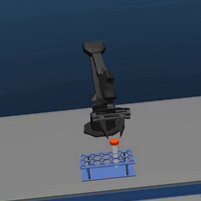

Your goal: Pick up the centrifuge tube on the rack

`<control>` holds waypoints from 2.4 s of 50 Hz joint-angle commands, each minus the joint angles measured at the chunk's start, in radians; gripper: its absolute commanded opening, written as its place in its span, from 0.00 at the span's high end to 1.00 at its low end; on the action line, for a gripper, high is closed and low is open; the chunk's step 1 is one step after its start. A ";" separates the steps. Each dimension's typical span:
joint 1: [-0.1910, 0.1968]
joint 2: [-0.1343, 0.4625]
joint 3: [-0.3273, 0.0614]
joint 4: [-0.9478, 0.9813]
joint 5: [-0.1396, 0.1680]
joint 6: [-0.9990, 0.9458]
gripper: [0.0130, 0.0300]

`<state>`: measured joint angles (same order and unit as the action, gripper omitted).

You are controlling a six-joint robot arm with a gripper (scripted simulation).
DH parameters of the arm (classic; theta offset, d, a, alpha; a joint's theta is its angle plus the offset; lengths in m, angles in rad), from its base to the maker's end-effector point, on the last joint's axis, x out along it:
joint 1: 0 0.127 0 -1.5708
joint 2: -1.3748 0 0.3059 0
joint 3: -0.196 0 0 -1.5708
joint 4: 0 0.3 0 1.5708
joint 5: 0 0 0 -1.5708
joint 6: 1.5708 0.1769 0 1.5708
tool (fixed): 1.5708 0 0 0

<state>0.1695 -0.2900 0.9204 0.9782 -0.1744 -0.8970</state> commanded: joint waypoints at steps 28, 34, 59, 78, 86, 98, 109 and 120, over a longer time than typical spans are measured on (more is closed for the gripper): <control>0.000 0.063 0.039 -0.344 -0.075 0.363 0.00; 0.000 0.073 0.044 -0.376 -0.087 0.397 0.00; 0.000 0.092 0.053 -0.432 -0.111 0.454 0.00; 0.000 0.092 0.053 -0.432 -0.111 0.454 1.00; 0.000 0.092 0.053 -0.431 -0.110 0.453 1.00; 0.000 0.080 0.048 -0.399 -0.096 0.420 1.00; 0.000 0.062 0.038 -0.339 -0.073 0.358 1.00; 0.000 0.034 0.023 -0.220 -0.040 0.236 1.00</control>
<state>0.1693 -0.2477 0.9487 0.7172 -0.2328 -0.6085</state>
